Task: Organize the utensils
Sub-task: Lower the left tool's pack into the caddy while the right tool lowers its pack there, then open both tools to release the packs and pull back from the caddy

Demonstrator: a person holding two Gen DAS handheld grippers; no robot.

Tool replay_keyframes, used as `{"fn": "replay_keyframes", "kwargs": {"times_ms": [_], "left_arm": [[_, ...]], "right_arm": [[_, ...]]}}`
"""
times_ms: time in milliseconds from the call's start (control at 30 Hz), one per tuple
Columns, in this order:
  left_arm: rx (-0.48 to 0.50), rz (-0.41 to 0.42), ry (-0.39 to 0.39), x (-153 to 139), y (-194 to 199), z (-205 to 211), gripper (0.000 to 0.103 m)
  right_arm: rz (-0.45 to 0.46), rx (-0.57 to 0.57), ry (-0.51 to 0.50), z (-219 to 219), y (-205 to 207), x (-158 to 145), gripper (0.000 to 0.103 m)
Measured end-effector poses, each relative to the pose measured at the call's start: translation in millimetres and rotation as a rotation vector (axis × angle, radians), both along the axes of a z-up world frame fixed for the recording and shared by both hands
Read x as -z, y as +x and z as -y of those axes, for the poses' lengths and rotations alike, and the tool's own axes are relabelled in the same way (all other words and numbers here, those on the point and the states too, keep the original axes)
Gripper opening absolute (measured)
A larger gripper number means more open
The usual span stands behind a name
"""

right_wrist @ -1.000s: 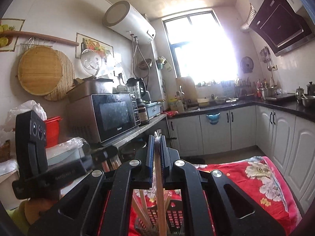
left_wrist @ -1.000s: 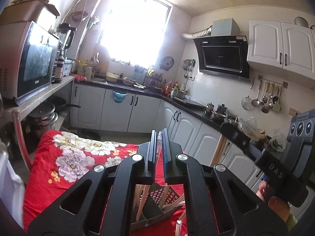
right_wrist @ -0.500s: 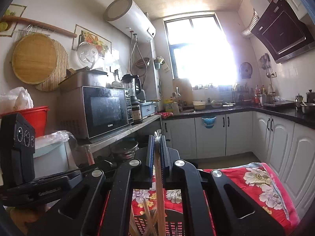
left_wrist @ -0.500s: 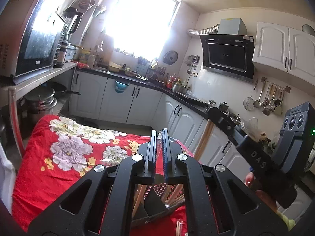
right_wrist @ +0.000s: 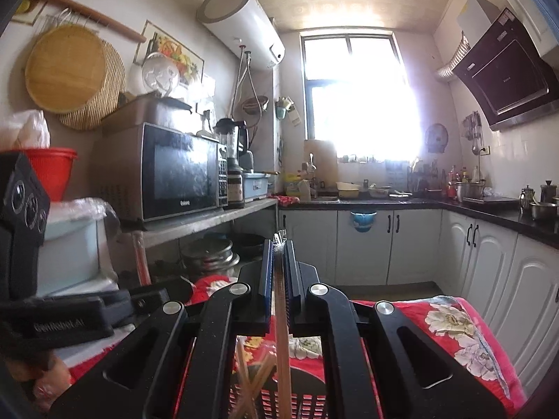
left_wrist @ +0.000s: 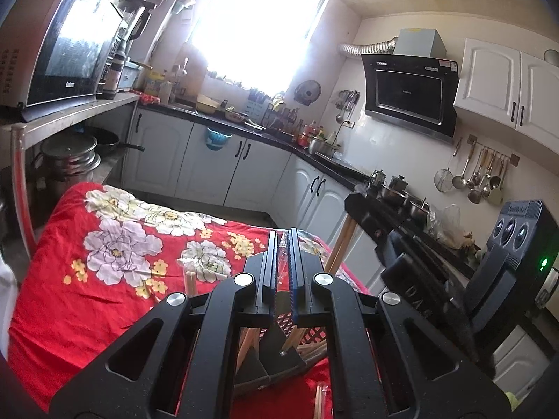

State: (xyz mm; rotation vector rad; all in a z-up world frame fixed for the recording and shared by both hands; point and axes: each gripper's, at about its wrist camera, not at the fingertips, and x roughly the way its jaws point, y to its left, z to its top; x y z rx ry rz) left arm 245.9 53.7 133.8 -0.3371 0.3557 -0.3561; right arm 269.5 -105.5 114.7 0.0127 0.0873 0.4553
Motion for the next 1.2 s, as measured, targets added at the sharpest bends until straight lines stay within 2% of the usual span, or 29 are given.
{"fn": "replay_keyframes", "kwargs": {"times_ms": [200, 533, 1200], "left_arm": [[-0.021, 0.006, 0.048, 6.0, -3.3, 5.8, 0.003], [-0.023, -0.028, 0.044, 21.5, -3.9, 5.7, 0.003], [-0.053, -0.056, 0.032, 32.3, -15.8, 2.7, 0.003]], "right_arm": [[0.005, 0.018, -0.046, -2.7, -3.1, 15.4, 0.006], [0.002, 0.045, -0.083, 8.5, -18.2, 35.3, 0.007], [-0.100, 0.077, -0.016, 45.9, -56.0, 68.8, 0.007]]}}
